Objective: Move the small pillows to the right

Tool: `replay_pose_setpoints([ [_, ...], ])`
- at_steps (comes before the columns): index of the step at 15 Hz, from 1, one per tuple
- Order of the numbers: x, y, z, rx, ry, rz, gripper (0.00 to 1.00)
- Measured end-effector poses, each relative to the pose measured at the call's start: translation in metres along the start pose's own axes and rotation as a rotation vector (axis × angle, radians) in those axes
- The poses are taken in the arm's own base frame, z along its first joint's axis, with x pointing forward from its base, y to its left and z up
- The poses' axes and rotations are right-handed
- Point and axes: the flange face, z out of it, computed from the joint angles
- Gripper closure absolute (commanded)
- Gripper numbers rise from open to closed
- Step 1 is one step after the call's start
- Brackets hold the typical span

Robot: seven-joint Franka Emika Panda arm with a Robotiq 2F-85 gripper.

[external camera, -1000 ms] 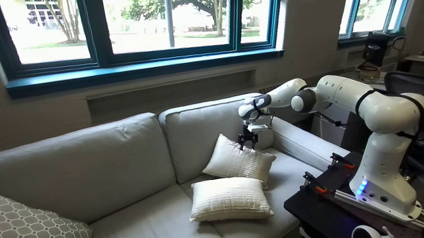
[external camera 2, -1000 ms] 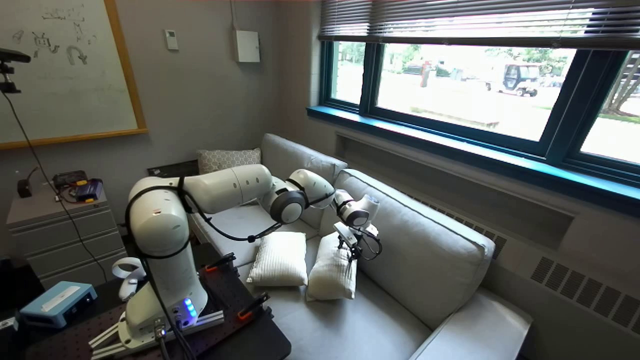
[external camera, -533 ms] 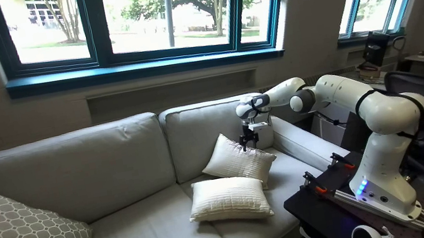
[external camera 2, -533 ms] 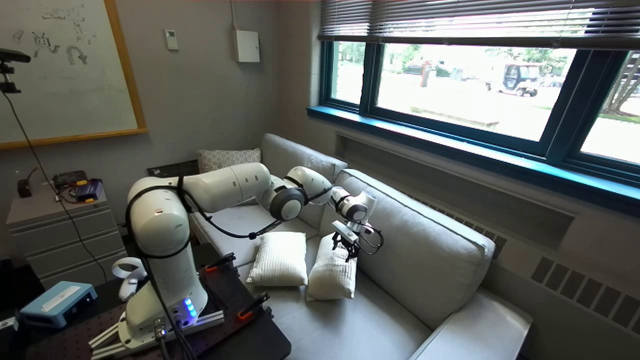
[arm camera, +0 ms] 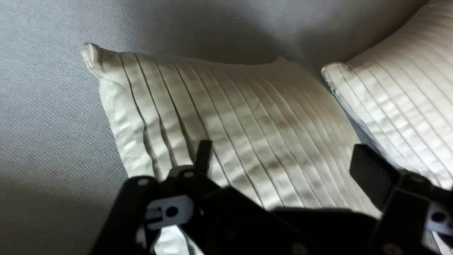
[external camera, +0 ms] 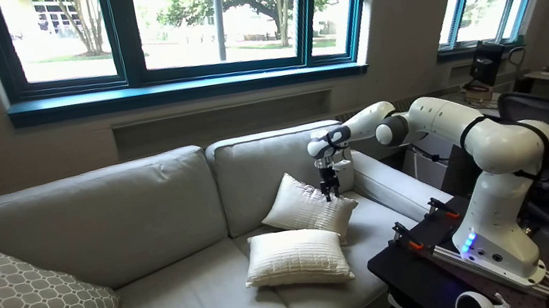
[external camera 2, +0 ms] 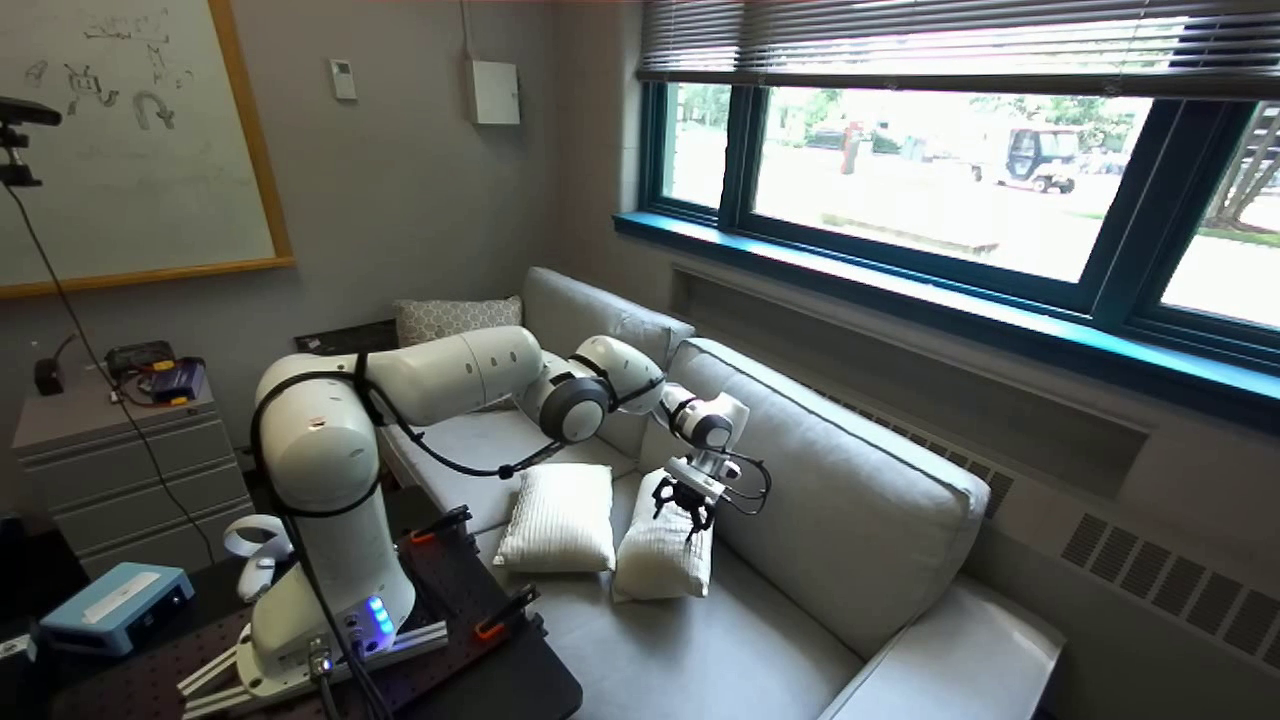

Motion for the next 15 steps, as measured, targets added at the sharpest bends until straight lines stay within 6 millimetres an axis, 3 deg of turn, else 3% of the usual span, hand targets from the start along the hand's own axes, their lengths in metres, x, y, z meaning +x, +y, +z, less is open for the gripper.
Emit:
replay_pose_setpoints([
  [8,-0.012,0.025,0.004,-0.022,-0.016,0.175,0.0],
  [15,-0.011,0.023,0.003,-0.024,-0.013,0.165,0.0],
])
